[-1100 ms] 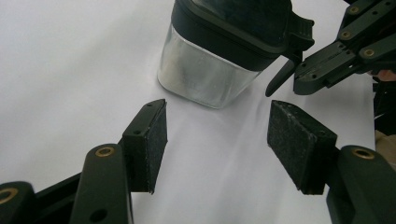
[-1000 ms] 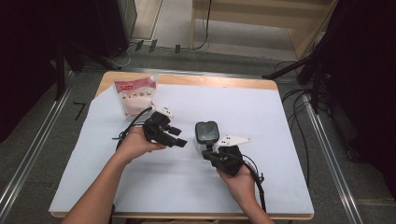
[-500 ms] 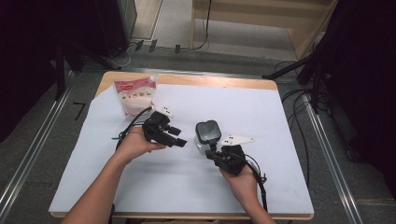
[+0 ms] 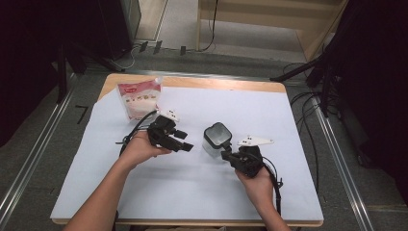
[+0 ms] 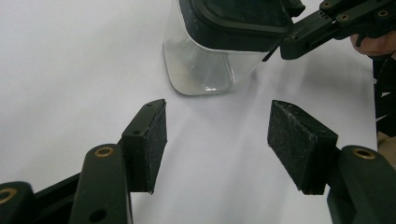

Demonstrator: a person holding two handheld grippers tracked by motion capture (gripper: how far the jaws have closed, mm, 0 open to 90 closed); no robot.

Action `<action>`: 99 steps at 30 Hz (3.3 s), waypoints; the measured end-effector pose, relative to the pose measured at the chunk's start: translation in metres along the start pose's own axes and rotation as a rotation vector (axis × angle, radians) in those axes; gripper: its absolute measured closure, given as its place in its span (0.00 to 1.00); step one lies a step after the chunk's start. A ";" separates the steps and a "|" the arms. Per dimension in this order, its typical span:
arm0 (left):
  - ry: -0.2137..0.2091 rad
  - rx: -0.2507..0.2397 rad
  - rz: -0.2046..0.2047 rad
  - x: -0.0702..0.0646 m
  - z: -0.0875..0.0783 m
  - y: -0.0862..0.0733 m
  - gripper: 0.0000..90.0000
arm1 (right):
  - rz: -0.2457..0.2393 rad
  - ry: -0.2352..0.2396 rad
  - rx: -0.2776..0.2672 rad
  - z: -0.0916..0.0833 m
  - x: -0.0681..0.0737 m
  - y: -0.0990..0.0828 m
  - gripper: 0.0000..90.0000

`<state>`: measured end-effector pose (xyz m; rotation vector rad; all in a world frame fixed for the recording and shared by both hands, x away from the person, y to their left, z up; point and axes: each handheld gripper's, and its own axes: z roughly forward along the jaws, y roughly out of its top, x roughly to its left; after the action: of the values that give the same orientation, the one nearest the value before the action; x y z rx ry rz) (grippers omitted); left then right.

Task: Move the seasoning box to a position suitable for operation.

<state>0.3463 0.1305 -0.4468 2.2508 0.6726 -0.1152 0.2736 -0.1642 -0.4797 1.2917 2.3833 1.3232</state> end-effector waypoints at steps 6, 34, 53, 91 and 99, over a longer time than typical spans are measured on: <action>0.014 -0.019 0.004 -0.003 0.000 0.001 0.44 | 0.014 -0.020 0.009 -0.002 -0.011 0.000 1.00; 0.002 -0.022 0.051 -0.013 0.028 0.013 0.38 | 0.109 -0.074 0.005 -0.012 -0.059 0.007 1.00; -0.093 0.019 0.064 -0.005 0.041 0.047 0.22 | 0.072 -0.087 -0.003 -0.025 -0.065 0.023 1.00; -0.091 0.006 0.277 0.007 0.086 0.067 0.16 | 0.090 -0.074 0.047 -0.017 -0.083 0.035 1.00; -0.060 0.023 0.279 0.002 0.085 0.069 0.18 | 0.091 -0.065 0.044 -0.017 -0.085 0.035 1.00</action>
<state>0.3933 0.0331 -0.4617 2.3294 0.3216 -0.0528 0.3408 -0.2279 -0.4669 1.4475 2.3489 1.2381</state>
